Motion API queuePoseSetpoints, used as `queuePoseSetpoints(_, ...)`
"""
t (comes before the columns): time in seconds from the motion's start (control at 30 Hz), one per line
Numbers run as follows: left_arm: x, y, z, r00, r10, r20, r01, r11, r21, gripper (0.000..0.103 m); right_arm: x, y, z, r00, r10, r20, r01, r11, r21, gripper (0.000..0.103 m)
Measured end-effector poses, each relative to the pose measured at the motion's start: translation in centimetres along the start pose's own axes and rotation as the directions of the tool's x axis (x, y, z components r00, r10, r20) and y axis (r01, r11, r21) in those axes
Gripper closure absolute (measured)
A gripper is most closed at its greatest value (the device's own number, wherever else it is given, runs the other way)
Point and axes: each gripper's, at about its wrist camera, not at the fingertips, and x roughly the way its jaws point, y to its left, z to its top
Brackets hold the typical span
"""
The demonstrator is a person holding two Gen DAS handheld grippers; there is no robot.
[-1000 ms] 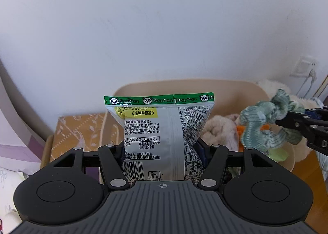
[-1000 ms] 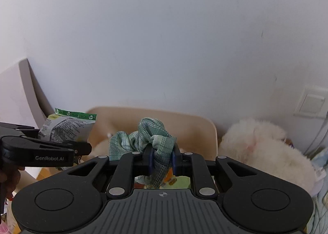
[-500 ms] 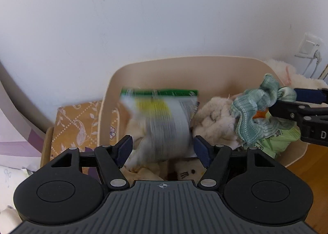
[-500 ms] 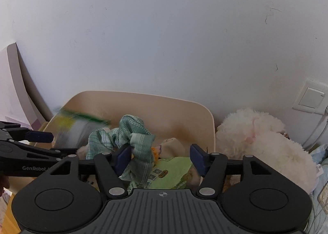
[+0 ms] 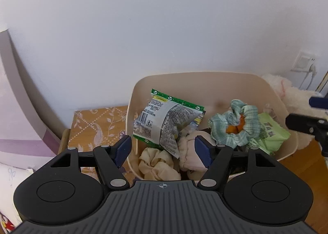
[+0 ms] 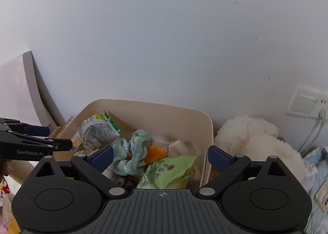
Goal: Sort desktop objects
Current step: 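Withdraw both tools from the basket back over the table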
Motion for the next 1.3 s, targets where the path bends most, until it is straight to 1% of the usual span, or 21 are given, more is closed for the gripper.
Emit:
queuePoseSetpoints(0.13,-1.8,0.1,-1.3,1.000,-0.022,-0.006,0.022,1.000,-0.006,0.032,-1.3,-0.2,-1.2,1.000,0.001,-0.003,-0.001,1.000,0.023,0.000)
queuePoseSetpoints(0.2,-2.4,0.3,-2.2,0.999,-0.031,-0.014,0.031,1.000,0.000,0.032,-1.9,0.0,-1.9,1.000,-0.005,-0.011,0.005,1.000,0.004,0.000)
queuePoseSetpoints(0.4,-4.6,-0.2,-4.7,0.997,-0.065,-0.048,0.066,0.998,0.011,0.031,-3.9,0.9,-5.0,0.998,0.000,-0.066,-0.008,0.993,-0.121,0.000)
queuePoseSetpoints(0.57,-5.4,-1.3,-7.8,0.992,-0.075,-0.099,0.081,0.995,0.057,0.030,-4.7,0.9,-8.0,0.991,0.013,-0.131,-0.031,0.990,-0.135,0.000)
queuePoseSetpoints(0.77,-4.5,-2.3,-11.1,0.987,-0.042,-0.157,0.058,0.994,0.098,0.030,-4.5,0.5,-10.8,0.978,0.005,-0.207,-0.026,0.994,-0.103,0.000)
queuePoseSetpoints(0.87,-3.3,-2.1,-12.3,0.982,-0.019,-0.187,0.037,0.995,0.092,0.030,-4.1,0.6,-11.7,0.974,-0.006,-0.226,-0.015,0.996,-0.092,0.000)
queuePoseSetpoints(1.0,-2.0,-1.8,-13.4,0.975,0.002,-0.223,0.015,0.997,0.076,0.030,-3.2,0.8,-12.7,0.968,-0.015,-0.250,-0.005,0.997,-0.081,0.000)
queuePoseSetpoints(1.17,-0.5,-1.0,-14.4,0.964,-0.003,-0.264,0.009,1.000,0.023,0.030,-1.8,1.3,-13.8,0.958,-0.020,-0.286,0.001,0.998,-0.065,0.000)
queuePoseSetpoints(1.3,0.5,-1.2,-14.9,0.957,0.008,-0.289,0.005,0.999,0.045,0.030,-0.4,1.9,-14.3,0.946,-0.025,-0.323,0.004,0.998,-0.063,0.000)
